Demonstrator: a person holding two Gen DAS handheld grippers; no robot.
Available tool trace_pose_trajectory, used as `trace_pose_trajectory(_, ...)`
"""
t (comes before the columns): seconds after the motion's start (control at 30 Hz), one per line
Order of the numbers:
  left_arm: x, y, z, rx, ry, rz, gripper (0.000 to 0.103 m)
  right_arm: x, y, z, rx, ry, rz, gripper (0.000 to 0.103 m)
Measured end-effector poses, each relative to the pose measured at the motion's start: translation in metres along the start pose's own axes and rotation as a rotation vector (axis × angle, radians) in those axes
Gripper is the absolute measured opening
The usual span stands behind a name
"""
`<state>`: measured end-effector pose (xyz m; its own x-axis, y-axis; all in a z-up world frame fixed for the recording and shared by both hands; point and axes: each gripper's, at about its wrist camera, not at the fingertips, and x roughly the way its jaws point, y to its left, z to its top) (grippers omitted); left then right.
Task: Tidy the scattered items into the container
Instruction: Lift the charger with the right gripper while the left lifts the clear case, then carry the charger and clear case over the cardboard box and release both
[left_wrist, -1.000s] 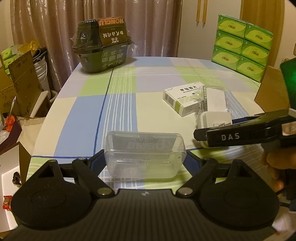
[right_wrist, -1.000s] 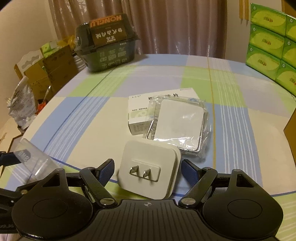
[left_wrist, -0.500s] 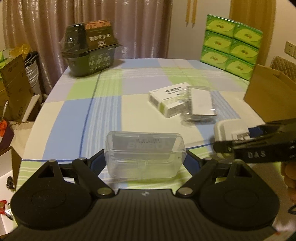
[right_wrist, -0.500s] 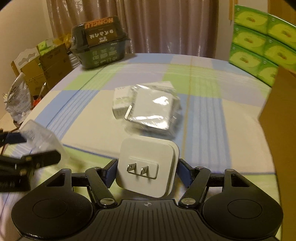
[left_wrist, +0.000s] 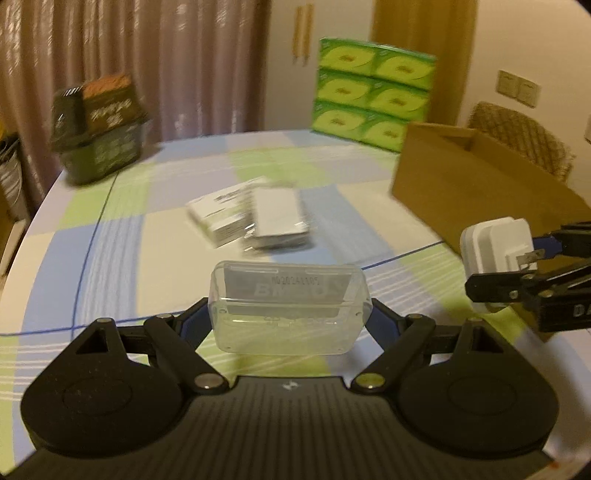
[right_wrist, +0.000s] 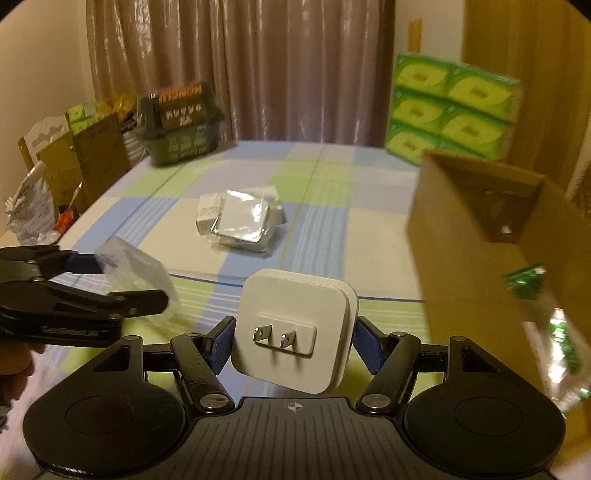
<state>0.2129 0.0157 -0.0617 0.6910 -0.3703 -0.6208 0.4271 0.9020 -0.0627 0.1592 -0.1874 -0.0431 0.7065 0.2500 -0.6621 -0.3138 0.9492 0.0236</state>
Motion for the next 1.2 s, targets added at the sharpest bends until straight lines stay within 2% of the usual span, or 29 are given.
trace_pose_trajectory(0.17,-0.028,-0.033,0.001,-0.005,-0.04,-0.014,0.084,-0.049,-0.015,-0.006,-0.018,-0.048,-0.022,0.065)
trace_pose_trajectory(0.43,-0.065,-0.082,-0.004,-0.019,-0.045,-0.038,0.084,-0.12,-0.051,-0.002,0.059,-0.143,-0.061,0.065)
trace_pose_trajectory(0.57,-0.078,-0.109,0.003,0.009,-0.047,-0.047,0.084,-0.146,-0.069,0.0,0.101,-0.186,-0.082,0.065)
trace_pose_trajectory(0.9,-0.09,-0.163,0.027,0.08,-0.051,-0.079,0.084,-0.185,-0.114,-0.005,0.175,-0.243,-0.12,0.065)
trace_pose_trajectory(1.2,-0.079,-0.198,0.037,0.143,-0.031,-0.109,0.084,-0.192,-0.156,-0.01,0.235,-0.253,-0.148,0.065)
